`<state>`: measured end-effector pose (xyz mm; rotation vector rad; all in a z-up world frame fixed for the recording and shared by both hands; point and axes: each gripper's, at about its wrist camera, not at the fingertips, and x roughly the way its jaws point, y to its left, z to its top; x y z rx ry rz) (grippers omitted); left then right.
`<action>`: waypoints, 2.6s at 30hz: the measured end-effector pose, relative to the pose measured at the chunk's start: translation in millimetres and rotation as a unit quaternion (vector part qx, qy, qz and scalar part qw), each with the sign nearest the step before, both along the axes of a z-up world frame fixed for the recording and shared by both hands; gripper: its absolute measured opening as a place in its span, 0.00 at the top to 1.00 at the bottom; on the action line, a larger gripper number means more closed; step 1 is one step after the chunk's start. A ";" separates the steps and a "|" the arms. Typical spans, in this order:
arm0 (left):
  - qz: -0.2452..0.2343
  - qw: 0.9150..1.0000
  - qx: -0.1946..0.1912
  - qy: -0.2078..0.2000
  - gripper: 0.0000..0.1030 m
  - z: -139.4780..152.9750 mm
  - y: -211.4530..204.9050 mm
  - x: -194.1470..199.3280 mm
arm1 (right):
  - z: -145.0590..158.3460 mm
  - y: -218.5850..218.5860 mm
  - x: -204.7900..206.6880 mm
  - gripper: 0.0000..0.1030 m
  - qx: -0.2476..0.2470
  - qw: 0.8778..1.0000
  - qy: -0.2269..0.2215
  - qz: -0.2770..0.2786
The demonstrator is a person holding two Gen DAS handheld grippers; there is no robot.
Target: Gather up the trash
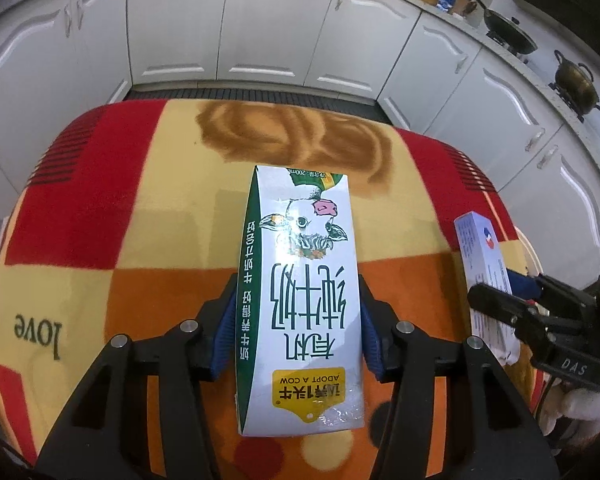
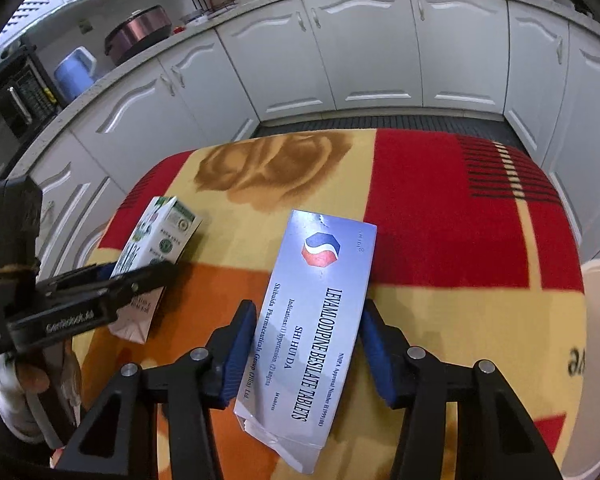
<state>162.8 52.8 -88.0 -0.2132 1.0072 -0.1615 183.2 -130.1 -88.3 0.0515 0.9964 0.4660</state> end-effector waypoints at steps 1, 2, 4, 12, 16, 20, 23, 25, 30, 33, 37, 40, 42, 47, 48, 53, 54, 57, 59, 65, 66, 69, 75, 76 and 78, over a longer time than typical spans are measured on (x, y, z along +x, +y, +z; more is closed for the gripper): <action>-0.001 1.000 0.001 -0.002 0.51 1.5 -2.7 -2.2 | 1.5 -2.3 -4.5 0.51 0.001 1.000 -0.002 -0.001; -0.002 1.000 0.002 -0.004 0.51 3.0 -5.6 -4.9 | 2.2 -4.0 -7.4 0.51 0.002 1.000 -0.003 -0.001; -0.006 1.000 0.004 -0.009 0.51 6.1 -12.2 -10.0 | 4.6 -8.0 -14.3 0.51 0.003 1.000 -0.006 -0.003; -0.024 0.999 0.019 -0.031 0.51 18.4 -42.9 -30.0 | 12.5 -26.4 -35.9 0.51 0.007 1.000 -0.017 -0.013; -0.035 0.998 0.022 -0.038 0.51 23.5 -57.8 -36.8 | 15.6 -38.3 -44.8 0.51 0.011 1.000 -0.020 -0.021; -0.047 0.998 0.022 -0.040 0.51 26.4 -73.9 -42.0 | 18.7 -50.4 -53.3 0.51 0.012 0.999 -0.027 -0.029; -0.059 0.997 0.023 -0.043 0.51 28.9 -88.1 -44.5 | 21.5 -62.1 -58.5 0.51 0.013 0.999 -0.032 -0.038; -0.068 0.997 0.021 -0.043 0.51 30.4 -98.1 -44.9 | 23.0 -71.6 -61.2 0.51 0.013 0.998 -0.034 -0.046; -0.098 0.994 0.015 -0.044 0.51 33.3 -131.2 -44.3 | 24.6 -106.2 -68.2 0.51 0.013 0.996 -0.037 -0.076; -0.116 0.992 0.011 -0.045 0.51 33.6 -152.5 -41.7 | 24.7 -129.7 -71.9 0.51 0.014 0.995 -0.037 -0.097; -0.146 0.989 0.002 -0.038 0.51 30.9 -185.6 -35.4 | 23.5 -159.8 -77.0 0.51 0.010 0.991 -0.036 -0.127; -0.167 0.985 -0.008 -0.030 0.51 29.1 -211.2 -29.7 | 21.1 -185.1 -77.6 0.51 0.007 0.988 -0.033 -0.149; -0.182 0.983 -0.015 -0.025 0.51 28.3 -228.7 -24.7 | 18.6 -203.0 -76.6 0.51 0.005 0.986 -0.029 -0.166; -0.210 0.977 -0.024 -0.001 0.51 21.8 -273.3 -10.8 | 9.5 -238.2 -72.1 0.51 -0.002 0.979 -0.019 -0.203; -0.213 0.977 -0.024 0.000 0.51 21.2 -279.9 -8.7 | 7.0 -245.6 -70.2 0.51 -0.001 0.978 -0.015 -0.210; -0.226 0.973 -0.033 0.007 0.51 18.9 -310.2 5.1 | -5.7 -271.3 -61.3 0.51 -0.004 0.971 0.000 -0.238; -0.228 0.973 -0.037 0.009 0.51 18.0 -316.3 8.9 | -8.5 -275.8 -59.9 0.51 -0.005 0.970 0.002 -0.243; -0.233 0.971 -0.043 0.013 0.51 14.1 -329.4 17.8 | -16.0 -286.6 -56.0 0.51 -0.004 0.967 0.009 -0.255; -0.233 0.971 -0.050 0.019 0.51 10.9 -334.1 21.8 | -20.1 -294.0 -53.9 0.50 -0.006 0.964 0.011 -0.266; -0.229 0.971 -0.065 0.029 0.42 -0.3 -331.5 28.3 | -27.2 -304.6 -56.9 0.40 -0.004 0.959 0.016 -0.284; -0.230 0.970 -0.069 0.027 0.39 -0.7 -330.7 28.7 | -28.0 -305.0 -58.1 0.40 -0.003 0.958 0.017 -0.285; -0.227 0.970 -0.081 0.029 0.33 -1.3 -327.6 30.2 | -30.5 -305.8 -60.3 0.40 -0.001 0.958 0.019 -0.287; -0.215 0.975 -0.062 0.009 0.32 3.6 -322.3 26.2 | -29.5 -301.2 -63.9 0.40 -0.003 0.959 0.016 -0.283; -0.213 0.975 -0.059 0.005 0.32 4.2 -320.8 24.7 | -28.1 -301.5 -68.1 0.40 -0.003 0.959 0.015 -0.283; -0.204 0.978 -0.048 -0.007 0.32 6.7 -319.3 21.9 | -26.6 -299.1 -69.9 0.39 -0.002 0.959 0.013 -0.282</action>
